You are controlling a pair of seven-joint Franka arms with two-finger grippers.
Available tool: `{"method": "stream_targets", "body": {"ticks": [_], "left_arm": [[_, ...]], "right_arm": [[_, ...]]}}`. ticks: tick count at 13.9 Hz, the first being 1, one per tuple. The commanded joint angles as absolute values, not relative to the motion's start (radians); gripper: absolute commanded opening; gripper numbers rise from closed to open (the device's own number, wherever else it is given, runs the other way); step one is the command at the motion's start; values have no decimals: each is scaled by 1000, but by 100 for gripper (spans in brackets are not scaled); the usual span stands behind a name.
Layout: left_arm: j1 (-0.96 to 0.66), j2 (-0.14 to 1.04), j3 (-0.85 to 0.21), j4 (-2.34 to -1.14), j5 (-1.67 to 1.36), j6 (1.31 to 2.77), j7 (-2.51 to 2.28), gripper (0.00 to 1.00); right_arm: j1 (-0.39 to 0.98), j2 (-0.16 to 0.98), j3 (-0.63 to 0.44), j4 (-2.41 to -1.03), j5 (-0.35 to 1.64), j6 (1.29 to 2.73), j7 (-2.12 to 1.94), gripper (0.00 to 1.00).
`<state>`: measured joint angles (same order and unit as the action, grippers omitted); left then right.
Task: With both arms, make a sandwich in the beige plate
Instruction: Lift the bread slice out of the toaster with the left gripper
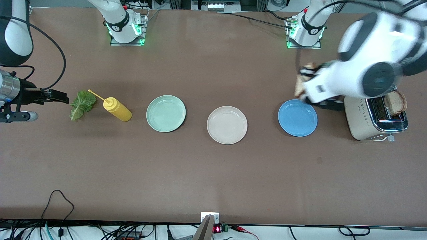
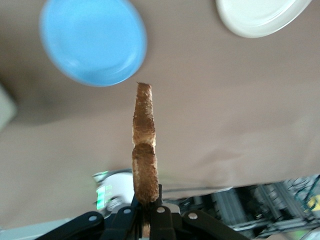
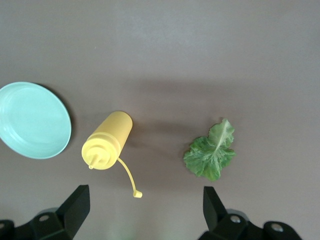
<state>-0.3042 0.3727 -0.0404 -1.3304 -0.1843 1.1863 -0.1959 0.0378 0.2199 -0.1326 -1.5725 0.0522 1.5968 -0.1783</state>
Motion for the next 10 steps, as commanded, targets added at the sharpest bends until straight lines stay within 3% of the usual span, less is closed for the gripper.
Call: {"method": "stream_targets", "body": {"ticks": [1,4,10], "left_arm": [[-397,439,-20,-1299,-245,1284,-287,1],[-486,506,-20,-1299,-297,1463,-334,1],[-534,653,-21,-1315,-529,1781,-348,1]], "right_arm": [[-17,230,-132,-1568,120,1571,-331,100],[-66,250,-130,-1574,178,1542,-553,100],[-176,181,-120,-1804,273,1612,-1016,100]]}}
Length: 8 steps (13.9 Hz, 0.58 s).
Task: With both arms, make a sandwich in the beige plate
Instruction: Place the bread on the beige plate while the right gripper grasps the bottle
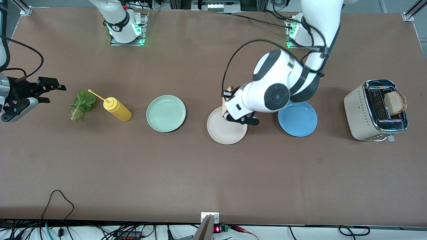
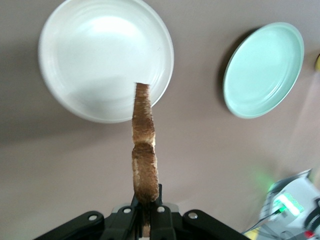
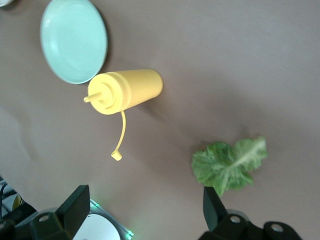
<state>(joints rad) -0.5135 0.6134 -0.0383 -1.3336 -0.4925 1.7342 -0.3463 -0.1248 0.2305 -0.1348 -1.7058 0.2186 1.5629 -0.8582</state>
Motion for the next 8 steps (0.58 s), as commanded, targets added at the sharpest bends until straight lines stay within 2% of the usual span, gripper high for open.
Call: {"method": "stream_targets", "body": {"ticks": [1,8], "left_arm": [[-547,670,-21,-1315,-531,1813,-348,1],[-545,722,-21,-1313,-558,1885,-333,1]], "right_arm": [[-181,179,-117,-1834,275,1623,-1099,100],[-236,181,-110,-2023,417,1772,-1641,100]]}}
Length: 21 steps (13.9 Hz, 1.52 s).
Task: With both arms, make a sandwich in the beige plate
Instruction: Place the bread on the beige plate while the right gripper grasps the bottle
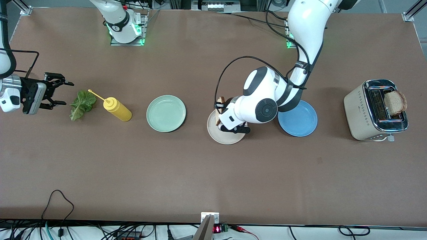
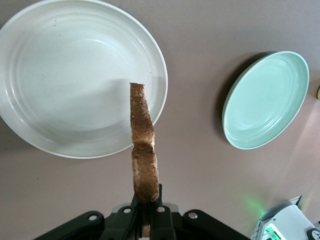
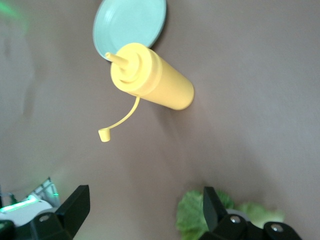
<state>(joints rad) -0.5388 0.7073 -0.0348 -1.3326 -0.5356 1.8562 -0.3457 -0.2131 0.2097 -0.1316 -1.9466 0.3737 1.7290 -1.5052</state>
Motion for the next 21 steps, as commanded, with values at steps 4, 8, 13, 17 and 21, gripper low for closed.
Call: {"method": "stream_targets", "body": {"ticks": [4,8,13,17,21], "left_arm": [[-546,753,-20,-1315,-560,1927,-288,0],[-545,770,-20,-1315,-561,1940,-288,0],[-540,793,-20,-1313,-591,1939,-287,0],[-531,796,-18,-1315,-594,1939,-287,1],[-505,810,-18,-1316,-598,1934,-218,3]], "right_arm": [[-259,261,-112,-2059,570,1810,-1951,100],[-301,349,-112,-2059,687,1810,-2179,100],[-302,448,-112,-2057,839,1809,-2341,100],[-302,489,-110,-2054,894,1802,-2401,100],[-301,523,-92,-2051,965,1796,-2491,100]]}}
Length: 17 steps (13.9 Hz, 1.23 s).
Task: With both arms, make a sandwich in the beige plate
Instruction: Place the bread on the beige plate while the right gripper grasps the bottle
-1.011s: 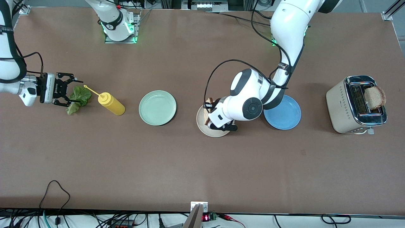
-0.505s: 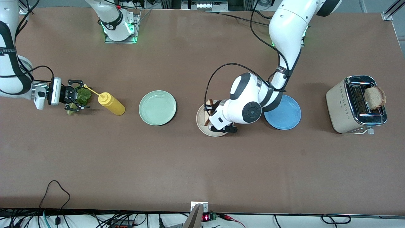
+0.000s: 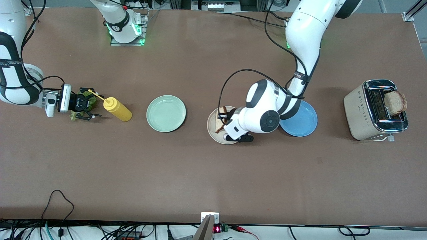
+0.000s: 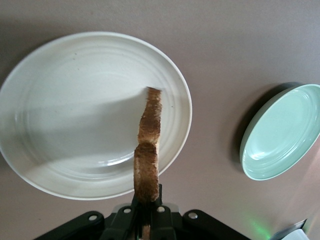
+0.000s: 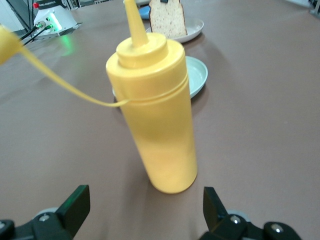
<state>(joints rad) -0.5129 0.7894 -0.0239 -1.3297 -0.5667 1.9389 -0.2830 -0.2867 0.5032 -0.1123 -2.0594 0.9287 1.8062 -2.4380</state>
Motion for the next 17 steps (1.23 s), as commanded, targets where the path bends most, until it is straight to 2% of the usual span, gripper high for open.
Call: {"method": "stream_targets", "body": {"ticks": [1,5,7,8,11,17], "left_arm": [[-486,810,-18,-1325,-595,1933,-210,3],[-477,821,-18,-1344,-583,1936,-207,6],[-462,825,-18,-1345,-581,1934,-207,13],[-462,827,-18,-1351,-583,1934,-207,24],[-460,830,-14,-1353,-581,1933,-209,100],[-416,756,-5,-1344,-580,1902,-218,100]], "right_arm": [[-298,528,-91,-2051,968,1795,-2503,100],[-298,532,-77,-2051,980,1786,-2508,100],[-295,548,-75,-2052,997,1786,-2513,100],[-293,552,-72,-2052,1006,1786,-2528,100],[-290,557,-54,-2052,1026,1786,-2539,100],[-281,569,-32,-2049,1072,1779,-2554,100]]}}
